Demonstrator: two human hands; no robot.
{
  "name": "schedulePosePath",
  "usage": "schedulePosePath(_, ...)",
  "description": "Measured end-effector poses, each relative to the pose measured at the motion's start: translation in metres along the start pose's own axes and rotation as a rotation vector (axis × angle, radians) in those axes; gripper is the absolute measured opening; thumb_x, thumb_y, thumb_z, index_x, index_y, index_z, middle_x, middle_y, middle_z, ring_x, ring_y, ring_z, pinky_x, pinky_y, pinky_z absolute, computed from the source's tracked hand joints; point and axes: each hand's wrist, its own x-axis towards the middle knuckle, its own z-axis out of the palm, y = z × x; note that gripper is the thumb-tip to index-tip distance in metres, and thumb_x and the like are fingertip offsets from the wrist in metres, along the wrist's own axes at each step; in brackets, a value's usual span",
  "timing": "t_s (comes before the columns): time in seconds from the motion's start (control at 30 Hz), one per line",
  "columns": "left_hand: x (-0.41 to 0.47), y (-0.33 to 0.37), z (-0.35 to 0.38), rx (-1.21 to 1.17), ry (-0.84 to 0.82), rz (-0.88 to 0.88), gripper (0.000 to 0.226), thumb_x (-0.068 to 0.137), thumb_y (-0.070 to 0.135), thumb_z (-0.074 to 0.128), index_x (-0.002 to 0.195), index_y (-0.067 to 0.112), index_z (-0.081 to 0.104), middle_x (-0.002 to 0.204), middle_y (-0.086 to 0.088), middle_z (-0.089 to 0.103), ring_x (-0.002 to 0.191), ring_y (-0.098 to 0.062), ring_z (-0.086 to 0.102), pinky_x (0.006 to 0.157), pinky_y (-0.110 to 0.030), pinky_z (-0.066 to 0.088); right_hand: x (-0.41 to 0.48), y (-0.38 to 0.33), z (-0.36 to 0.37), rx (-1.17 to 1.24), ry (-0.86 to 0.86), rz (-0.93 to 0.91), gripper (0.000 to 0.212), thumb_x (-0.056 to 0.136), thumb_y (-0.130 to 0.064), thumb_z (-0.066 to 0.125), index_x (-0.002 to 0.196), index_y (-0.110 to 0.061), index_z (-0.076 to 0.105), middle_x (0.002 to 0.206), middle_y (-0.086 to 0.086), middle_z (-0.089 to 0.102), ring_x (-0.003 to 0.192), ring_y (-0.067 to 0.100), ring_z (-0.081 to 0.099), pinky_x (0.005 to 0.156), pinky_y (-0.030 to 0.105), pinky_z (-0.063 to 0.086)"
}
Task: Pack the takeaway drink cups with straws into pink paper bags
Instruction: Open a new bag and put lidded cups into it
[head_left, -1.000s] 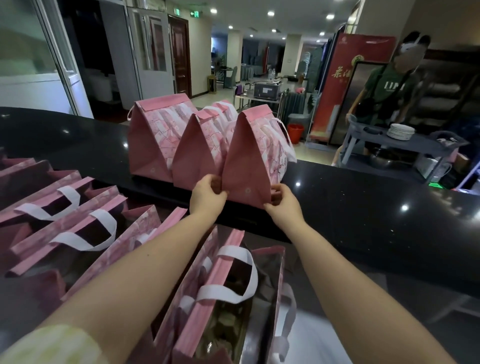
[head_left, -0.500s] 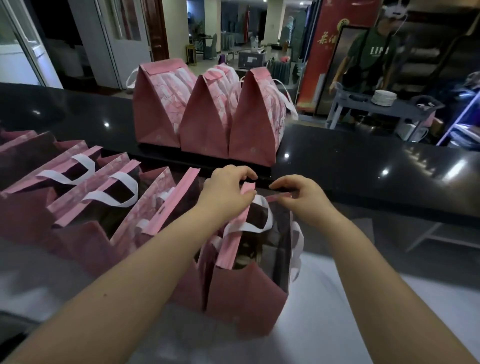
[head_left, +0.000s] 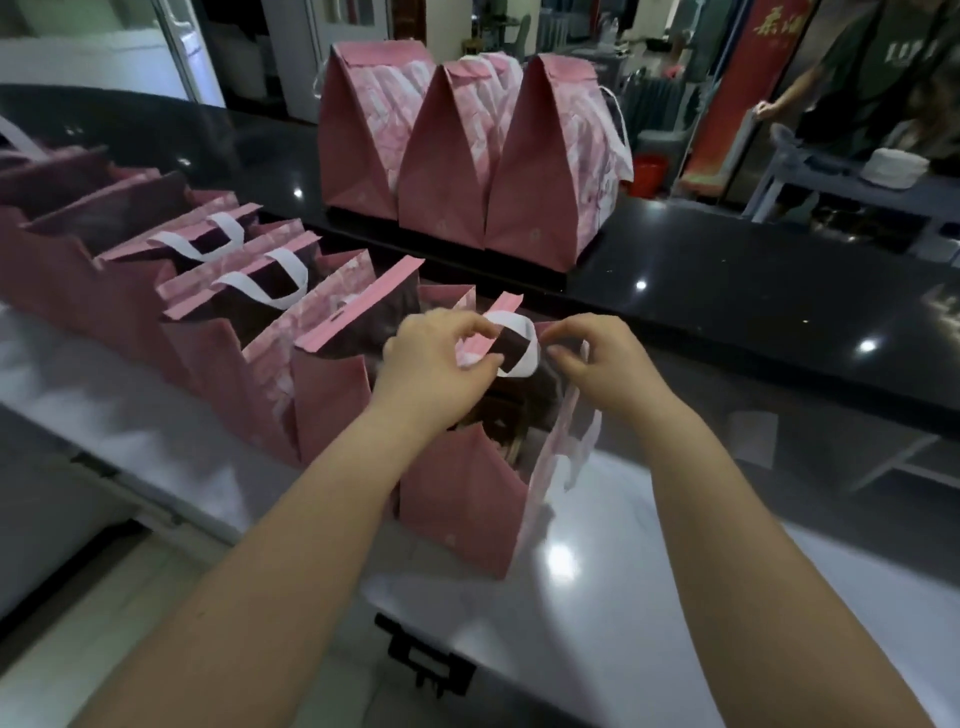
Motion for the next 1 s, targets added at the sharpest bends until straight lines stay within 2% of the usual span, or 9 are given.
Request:
schedulePosePath(0.13, -0.039, 0.006, 0.008, -0.058, 0.283, -0.027, 0.019, 0.078, 0.029, 0.077, 0.096, 0.026, 0.073, 0.099, 0.011, 0.068, 0.097, -0.012, 0.061, 0.088, -0.040, 0.051, -0.006, 0.038, -0.012, 0.286, 0.108, 0.104, 0.034, 0.097, -0.012, 0.051, 0.123, -0.030, 0.063, 0.124, -0.015, 0.058, 0.111, -0.002, 0.052, 0.094, 0.018, 0.042)
schedulePosePath(0.27, -0.083, 0.009, 0.032, 0.083, 0.529, -0.020, 0.016, 0.080, 0.033, 0.074, 0.090, 0.020, 0.073, 0.097, 0.008, 0.068, 0.097, -0.019, 0.060, 0.095, -0.022, 0.039, -0.005, 0.070, -0.008, 0.425, 0.034, 0.218, 0.045, 0.095, -0.008, 0.046, 0.133, -0.030, 0.054, 0.113, -0.022, 0.058, 0.099, -0.006, 0.057, 0.070, 0.001, 0.042)
schedulePosePath(0.4, -0.120, 0.014, 0.054, 0.046, 0.563, -0.117, 0.028, 0.084, 0.046, 0.070, 0.090, 0.019, 0.071, 0.096, 0.011, 0.063, 0.095, -0.009, 0.058, 0.085, -0.032, 0.047, -0.007, 0.080, 0.009, 0.769, -0.065, 0.328, 0.045, 0.092, -0.002, 0.050, 0.129, -0.028, 0.054, 0.114, -0.014, 0.062, 0.093, 0.001, 0.066, 0.066, 0.014, 0.054)
schedulePosePath(0.5, -0.150, 0.022, 0.074, -0.040, 0.461, -0.190, 0.045, 0.072, 0.058, 0.075, 0.100, 0.024, 0.067, 0.100, 0.016, 0.061, 0.095, 0.001, 0.057, 0.083, -0.018, 0.047, -0.014, 0.087, 0.016, 0.833, -0.064, 0.336, 0.046, 0.090, -0.004, 0.058, 0.131, -0.024, 0.053, 0.120, -0.008, 0.062, 0.106, 0.008, 0.062, 0.072, 0.017, 0.055)
schedulePosePath(0.57, -0.164, 0.025, 0.089, -0.138, 0.405, -0.318, 0.054, 0.064, 0.050, 0.083, 0.110, 0.028, 0.064, 0.106, 0.013, 0.063, 0.097, -0.001, 0.061, 0.085, -0.015, 0.050, -0.023, 0.091, 0.019, 0.851, -0.030, 0.316, 0.043, 0.087, -0.006, 0.065, 0.125, -0.024, 0.057, 0.120, -0.004, 0.063, 0.107, 0.011, 0.063, 0.078, 0.023, 0.055)
schedulePosePath(0.67, -0.171, 0.025, 0.099, -0.307, 0.536, -0.494, 0.043, 0.069, 0.025, 0.087, 0.105, 0.034, 0.064, 0.096, 0.017, 0.070, 0.088, 0.000, 0.066, 0.078, -0.016, 0.053, -0.044, 0.098, 0.016, 0.843, 0.062, 0.306, 0.034, 0.084, -0.006, 0.070, 0.111, -0.027, 0.065, 0.110, -0.004, 0.068, 0.101, 0.011, 0.065, 0.080, 0.025, 0.057)
schedulePosePath(0.73, -0.174, 0.024, 0.097, -0.397, 0.611, -0.525, 0.038, 0.071, 0.017, 0.085, 0.097, 0.037, 0.065, 0.089, 0.021, 0.072, 0.083, 0.000, 0.067, 0.074, -0.016, 0.052, -0.062, 0.105, 0.013, 0.881, 0.084, 0.302, 0.031, 0.084, -0.003, 0.070, 0.105, -0.025, 0.068, 0.107, -0.002, 0.070, 0.100, 0.014, 0.067, 0.083, 0.028, 0.058)
schedulePosePath(0.87, -0.179, 0.018, 0.088, -0.596, 0.680, -0.544, 0.027, 0.072, 0.014, 0.081, 0.092, 0.030, 0.070, 0.090, 0.008, 0.076, 0.087, -0.013, 0.071, 0.080, -0.033, 0.057, -0.099, 0.108, 0.009, 1.006, 0.134, 0.322, 0.019, 0.085, -0.005, 0.071, 0.100, -0.016, 0.071, 0.102, 0.004, 0.072, 0.098, 0.023, 0.068, 0.085, 0.036, 0.057)
schedulePosePath(1.0, -0.182, 0.011, 0.082, -0.630, 0.682, -0.535, 0.024, 0.079, 0.007, 0.077, 0.093, 0.025, 0.070, 0.088, 0.010, 0.076, 0.086, -0.010, 0.071, 0.077, -0.024, 0.056, -0.121, 0.086, 0.008, 1.073, 0.227, 0.347, 0.015, 0.083, -0.011, 0.074, 0.098, -0.011, 0.070, 0.097, 0.004, 0.072, 0.091, 0.020, 0.068, 0.079, 0.035, 0.058)
